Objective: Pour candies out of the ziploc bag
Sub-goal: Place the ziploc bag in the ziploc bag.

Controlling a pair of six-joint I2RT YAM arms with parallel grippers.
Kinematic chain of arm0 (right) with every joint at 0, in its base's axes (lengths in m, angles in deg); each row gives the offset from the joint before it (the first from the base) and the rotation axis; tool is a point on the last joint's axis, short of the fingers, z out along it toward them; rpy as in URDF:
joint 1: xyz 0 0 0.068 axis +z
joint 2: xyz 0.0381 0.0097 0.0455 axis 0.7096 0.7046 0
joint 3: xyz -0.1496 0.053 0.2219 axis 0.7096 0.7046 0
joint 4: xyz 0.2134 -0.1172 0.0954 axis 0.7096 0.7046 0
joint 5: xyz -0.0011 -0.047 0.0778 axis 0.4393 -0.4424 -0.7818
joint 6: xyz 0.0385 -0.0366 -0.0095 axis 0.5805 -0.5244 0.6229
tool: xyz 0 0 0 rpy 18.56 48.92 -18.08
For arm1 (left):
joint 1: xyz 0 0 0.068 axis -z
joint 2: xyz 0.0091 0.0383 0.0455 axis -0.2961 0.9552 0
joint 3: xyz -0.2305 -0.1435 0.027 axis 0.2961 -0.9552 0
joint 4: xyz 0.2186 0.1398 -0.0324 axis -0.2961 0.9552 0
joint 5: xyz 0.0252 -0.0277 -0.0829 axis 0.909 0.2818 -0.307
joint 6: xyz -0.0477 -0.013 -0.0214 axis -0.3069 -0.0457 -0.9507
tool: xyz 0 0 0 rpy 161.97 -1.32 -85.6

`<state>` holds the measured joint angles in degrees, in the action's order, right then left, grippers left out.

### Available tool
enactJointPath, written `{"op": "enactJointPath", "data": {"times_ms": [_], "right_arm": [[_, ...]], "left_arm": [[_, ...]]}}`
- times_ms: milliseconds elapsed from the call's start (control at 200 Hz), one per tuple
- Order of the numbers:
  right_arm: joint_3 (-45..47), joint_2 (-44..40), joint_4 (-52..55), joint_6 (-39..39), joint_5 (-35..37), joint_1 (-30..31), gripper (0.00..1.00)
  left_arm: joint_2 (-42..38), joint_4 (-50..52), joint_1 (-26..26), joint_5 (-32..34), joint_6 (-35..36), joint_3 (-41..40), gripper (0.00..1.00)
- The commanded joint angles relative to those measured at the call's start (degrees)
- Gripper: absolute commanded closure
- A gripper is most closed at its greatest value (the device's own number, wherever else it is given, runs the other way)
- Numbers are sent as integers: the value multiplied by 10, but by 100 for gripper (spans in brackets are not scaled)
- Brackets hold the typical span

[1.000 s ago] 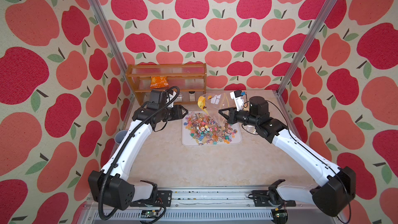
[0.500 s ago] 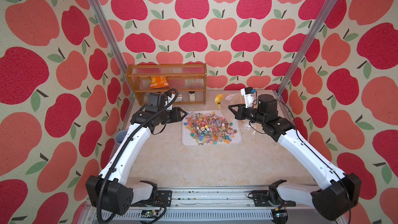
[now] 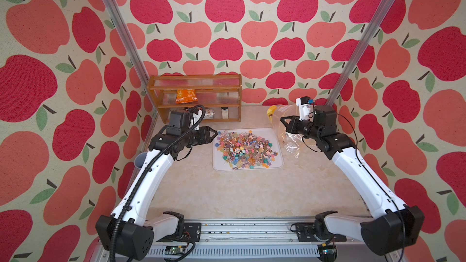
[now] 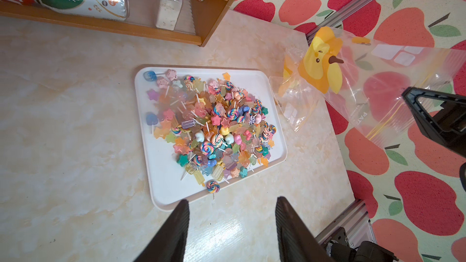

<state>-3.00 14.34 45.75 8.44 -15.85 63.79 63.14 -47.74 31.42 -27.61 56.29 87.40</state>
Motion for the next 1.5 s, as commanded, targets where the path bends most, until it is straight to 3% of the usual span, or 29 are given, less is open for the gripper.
{"op": "enactJointPath", "data": {"times_ms": [0, 480, 855, 1211, 1426, 1491], "right_arm": [[-27, 12, 29, -18, -1, -20, 100], [-52, 57, 58, -16, -26, -122, 100], [-101, 107, 55, -17, -21, -141, 100], [19, 206, -33, 31, 6, -179, 100], [28, 263, 18, 31, 58, -195, 100], [25, 276, 30, 29, 68, -196, 96]], "left_arm": [[-21, -10, -4, 4, 8, -13, 45], [-62, -32, -15, 18, 10, -41, 41], [-63, -33, -20, 24, 12, -54, 41], [-81, -47, -20, 15, 7, -79, 41], [-83, -48, -23, 19, 11, -88, 40], [-80, -51, -23, 16, 10, -89, 40]]}}
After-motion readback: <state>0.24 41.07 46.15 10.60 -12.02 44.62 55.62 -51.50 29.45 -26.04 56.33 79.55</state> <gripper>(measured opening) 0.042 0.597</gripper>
